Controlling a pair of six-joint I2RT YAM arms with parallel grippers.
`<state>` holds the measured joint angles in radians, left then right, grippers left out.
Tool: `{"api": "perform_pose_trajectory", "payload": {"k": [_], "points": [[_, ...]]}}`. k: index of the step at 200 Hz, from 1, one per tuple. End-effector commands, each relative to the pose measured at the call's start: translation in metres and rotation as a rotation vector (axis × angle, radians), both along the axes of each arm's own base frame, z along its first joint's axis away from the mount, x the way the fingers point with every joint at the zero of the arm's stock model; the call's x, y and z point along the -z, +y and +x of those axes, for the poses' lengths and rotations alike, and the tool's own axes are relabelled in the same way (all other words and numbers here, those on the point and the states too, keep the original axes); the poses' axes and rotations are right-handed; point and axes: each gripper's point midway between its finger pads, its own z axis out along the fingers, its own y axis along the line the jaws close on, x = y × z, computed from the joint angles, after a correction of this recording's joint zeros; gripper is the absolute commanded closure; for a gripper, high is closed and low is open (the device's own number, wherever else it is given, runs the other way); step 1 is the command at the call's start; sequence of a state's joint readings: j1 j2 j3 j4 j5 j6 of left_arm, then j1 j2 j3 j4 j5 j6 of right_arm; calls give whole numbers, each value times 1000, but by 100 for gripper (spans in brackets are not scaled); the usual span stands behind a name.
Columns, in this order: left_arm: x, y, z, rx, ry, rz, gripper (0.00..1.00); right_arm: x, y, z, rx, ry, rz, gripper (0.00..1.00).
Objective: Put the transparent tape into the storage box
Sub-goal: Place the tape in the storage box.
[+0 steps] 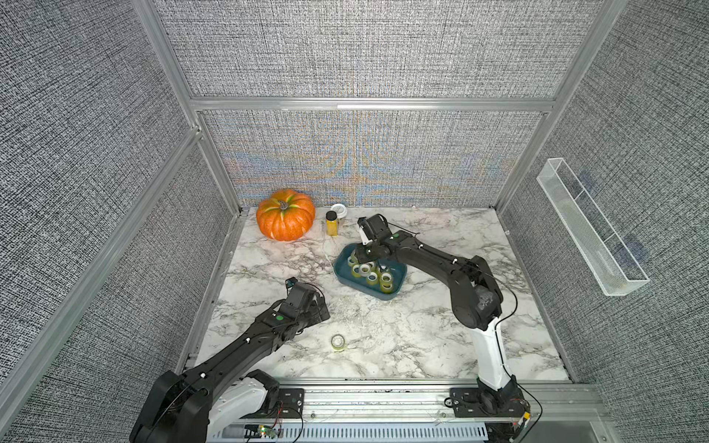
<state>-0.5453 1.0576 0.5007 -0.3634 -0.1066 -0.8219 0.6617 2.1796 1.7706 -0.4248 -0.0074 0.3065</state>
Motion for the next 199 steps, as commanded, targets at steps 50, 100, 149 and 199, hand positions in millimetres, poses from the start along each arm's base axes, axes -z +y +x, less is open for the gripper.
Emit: {"api": "perform_pose_trajectory", "payload": {"k": [50, 100, 149, 199], "points": [[-3, 2, 2, -7, -32, -11, 0, 10, 6, -3, -14, 45, -13, 43], [-8, 5, 2, -37, -45, -22, 0, -53, 1, -23, -17, -51, -6, 37], [-35, 17, 26, -78, -130, -43, 0, -69, 6, -117, -130, -56, 29, 40], [-49, 27, 43, -116, -168, -46, 0, -17, 34, -226, -246, 58, 146, 40]]}}
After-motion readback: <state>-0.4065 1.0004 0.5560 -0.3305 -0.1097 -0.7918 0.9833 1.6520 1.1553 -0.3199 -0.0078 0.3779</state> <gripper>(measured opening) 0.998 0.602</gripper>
